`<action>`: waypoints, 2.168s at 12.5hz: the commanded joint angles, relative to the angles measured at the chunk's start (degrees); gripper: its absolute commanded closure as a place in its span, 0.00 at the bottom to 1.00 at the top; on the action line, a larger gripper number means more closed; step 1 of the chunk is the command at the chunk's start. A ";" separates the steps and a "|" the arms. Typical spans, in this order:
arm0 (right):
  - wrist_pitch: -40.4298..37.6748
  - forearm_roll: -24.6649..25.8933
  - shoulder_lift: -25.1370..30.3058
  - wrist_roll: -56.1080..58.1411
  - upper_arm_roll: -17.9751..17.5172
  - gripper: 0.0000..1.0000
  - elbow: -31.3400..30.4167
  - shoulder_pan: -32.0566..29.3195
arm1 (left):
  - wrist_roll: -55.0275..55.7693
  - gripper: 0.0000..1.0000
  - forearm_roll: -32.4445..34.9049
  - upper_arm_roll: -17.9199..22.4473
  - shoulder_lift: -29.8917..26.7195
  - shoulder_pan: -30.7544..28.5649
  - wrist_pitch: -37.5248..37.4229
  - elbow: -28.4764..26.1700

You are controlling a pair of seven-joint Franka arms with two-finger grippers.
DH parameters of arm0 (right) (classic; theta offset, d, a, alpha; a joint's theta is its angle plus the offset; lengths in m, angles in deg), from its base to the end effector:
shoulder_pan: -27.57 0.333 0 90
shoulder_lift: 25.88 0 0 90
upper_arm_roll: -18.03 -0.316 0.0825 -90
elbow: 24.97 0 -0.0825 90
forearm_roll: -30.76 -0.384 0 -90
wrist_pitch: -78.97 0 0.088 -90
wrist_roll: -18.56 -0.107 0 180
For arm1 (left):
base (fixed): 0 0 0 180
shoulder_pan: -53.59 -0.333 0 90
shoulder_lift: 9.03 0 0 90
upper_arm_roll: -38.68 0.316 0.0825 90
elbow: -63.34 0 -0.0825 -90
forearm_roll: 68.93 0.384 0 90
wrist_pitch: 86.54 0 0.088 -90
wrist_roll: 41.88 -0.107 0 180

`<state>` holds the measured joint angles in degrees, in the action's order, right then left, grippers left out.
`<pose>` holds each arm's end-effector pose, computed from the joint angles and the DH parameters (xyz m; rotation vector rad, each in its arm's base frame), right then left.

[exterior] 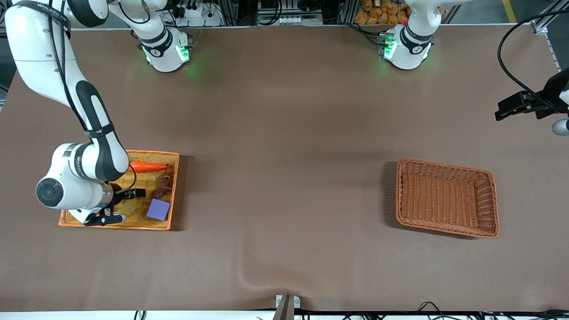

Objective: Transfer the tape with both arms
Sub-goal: 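Reach the right gripper down to the tape roll and grasp it, then lift the tape roll and carry it toward the table middle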

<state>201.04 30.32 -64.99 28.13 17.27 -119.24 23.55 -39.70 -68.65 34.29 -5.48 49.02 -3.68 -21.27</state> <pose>0.6633 -0.0383 0.2002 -3.0862 -0.1595 0.3015 0.5607 0.0038 0.6235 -3.1358 -0.0651 0.1449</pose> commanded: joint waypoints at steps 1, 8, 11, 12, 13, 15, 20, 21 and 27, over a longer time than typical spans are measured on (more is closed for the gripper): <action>0.55 -0.27 0.53 0.10 -0.65 0.81 -0.57 -0.99 | 0.03 0.00 -1.42 -0.18 0.05 -0.53 -0.95 0.67; 0.02 -3.52 1.49 -5.18 -0.56 1.00 1.81 -0.90 | -0.24 0.00 -1.07 -0.09 0.31 -0.62 -0.95 0.49; -5.31 -2.99 6.93 -4.65 -0.47 1.00 1.98 -0.73 | -0.24 0.00 -0.90 -0.09 1.19 -0.62 -0.60 0.49; -8.65 -2.91 8.69 -4.99 -0.73 1.00 3.11 -0.29 | -0.24 0.00 -0.89 -0.09 1.71 -0.62 -0.51 0.49; -12.60 -2.91 9.58 -4.65 -0.82 1.00 5.91 0.76 | -0.24 0.00 -0.89 0.00 2.50 -0.71 -0.25 0.41; -20.43 -3.43 9.50 -4.82 -1.17 1.00 12.32 4.87 | -0.24 0.00 -0.89 0.26 3.56 -0.80 0.10 0.32; -16.35 -3.95 5.12 -8.60 -1.35 1.00 16.92 22.01 | -0.33 0.00 -1.07 0.26 8.47 -2.55 3.62 0.32; -13.02 -7.01 3.71 -8.86 -1.35 1.00 16.92 24.82 | -0.41 0.00 -1.24 0.26 8.92 -2.90 3.88 0.32; 9.30 -12.31 -5.60 -33.78 -1.00 1.00 16.66 41.18 | -0.41 0.00 -1.51 0.26 11.55 -2.91 6.43 0.32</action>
<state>207.31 19.35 -67.48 0.72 15.25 -105.03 61.54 -39.70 -68.66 34.54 5.09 46.19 2.03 -21.51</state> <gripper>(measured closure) 0.775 0.000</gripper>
